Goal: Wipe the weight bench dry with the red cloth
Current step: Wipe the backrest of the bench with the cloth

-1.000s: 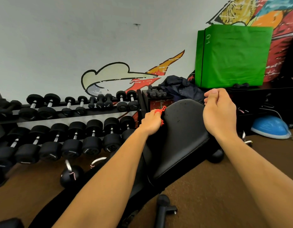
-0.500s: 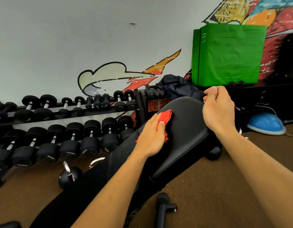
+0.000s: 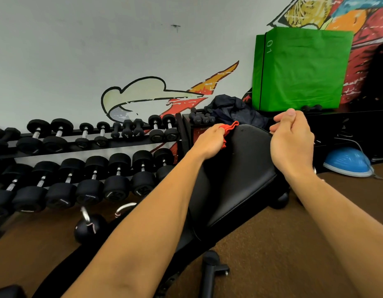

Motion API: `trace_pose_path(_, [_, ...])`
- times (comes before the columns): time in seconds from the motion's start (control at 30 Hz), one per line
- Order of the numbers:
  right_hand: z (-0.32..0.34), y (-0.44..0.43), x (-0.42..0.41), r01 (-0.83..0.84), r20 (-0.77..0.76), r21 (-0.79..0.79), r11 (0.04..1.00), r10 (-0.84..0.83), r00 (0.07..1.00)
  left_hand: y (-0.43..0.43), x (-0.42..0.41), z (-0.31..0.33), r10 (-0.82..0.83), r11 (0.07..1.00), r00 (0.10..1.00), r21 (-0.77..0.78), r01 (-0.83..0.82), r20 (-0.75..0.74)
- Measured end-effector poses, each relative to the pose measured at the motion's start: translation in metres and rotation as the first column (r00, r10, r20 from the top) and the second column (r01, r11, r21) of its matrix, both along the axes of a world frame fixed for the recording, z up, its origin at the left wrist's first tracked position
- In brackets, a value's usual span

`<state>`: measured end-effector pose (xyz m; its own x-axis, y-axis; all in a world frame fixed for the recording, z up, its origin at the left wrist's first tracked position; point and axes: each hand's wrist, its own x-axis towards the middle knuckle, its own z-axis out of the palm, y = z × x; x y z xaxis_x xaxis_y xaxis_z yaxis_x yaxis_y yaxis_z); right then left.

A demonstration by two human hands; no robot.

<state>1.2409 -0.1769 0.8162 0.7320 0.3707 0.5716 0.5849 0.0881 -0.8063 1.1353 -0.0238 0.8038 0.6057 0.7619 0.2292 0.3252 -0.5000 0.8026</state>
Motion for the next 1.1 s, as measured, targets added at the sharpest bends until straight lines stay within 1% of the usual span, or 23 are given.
trace_pose_path(0.1, [0.000,0.001,0.001,0.013,0.019,0.005,1.000,-0.013,1.000,0.003,0.003,0.006,-0.022,0.997,0.999,0.077,0.025,-0.036])
trace_pose_path(0.2, [-0.001,0.002,0.002,0.014,0.023,0.015,1.000,-0.014,1.000,0.008,0.001,0.008,-0.061,0.993,0.997,0.096,0.065,-0.044])
trace_pose_path(0.3, [-0.001,0.003,0.003,0.018,0.037,0.029,0.999,-0.019,0.999,0.002,0.000,0.012,-0.116,0.986,0.993,0.117,0.118,-0.018])
trace_pose_path(0.37, [-0.001,0.002,0.003,0.017,0.044,0.034,0.999,-0.018,0.999,-0.009,0.006,0.016,-0.159,0.975,0.987,0.162,0.154,0.017])
trace_pose_path(0.43, [-0.002,0.003,0.004,0.021,0.057,0.049,0.999,-0.024,0.998,-0.024,0.017,0.020,-0.218,0.952,0.975,0.229,0.201,0.051])
trace_pose_path(0.57, [-0.003,0.002,0.004,0.058,0.120,0.110,0.992,-0.071,0.990,-0.054,0.026,0.020,-0.318,0.882,0.948,0.369,0.292,0.011])
trace_pose_path(0.67, [-0.002,-0.001,0.001,0.088,0.164,0.146,0.985,-0.112,0.980,-0.071,0.020,0.012,-0.359,0.842,0.933,0.442,0.311,0.026])
trace_pose_path(0.73, [-0.001,-0.002,-0.001,0.098,0.181,0.148,0.984,-0.125,0.976,-0.083,0.014,0.004,-0.362,0.836,0.931,0.456,0.305,0.040])
trace_pose_path(0.9, [-0.001,-0.004,-0.005,0.071,0.177,0.134,0.988,-0.094,0.980,-0.100,-0.011,-0.020,-0.369,0.855,0.925,0.423,0.301,0.088])
trace_pose_path(1.03, [-0.001,-0.004,-0.007,0.051,0.196,0.136,0.989,-0.077,0.977,-0.091,-0.017,-0.024,-0.371,0.862,0.926,0.397,0.315,0.070])
trace_pose_path(1.1, [-0.001,-0.003,-0.006,0.043,0.210,0.121,0.992,-0.068,0.975,-0.079,-0.011,-0.023,-0.341,0.881,0.938,0.368,0.296,0.062])
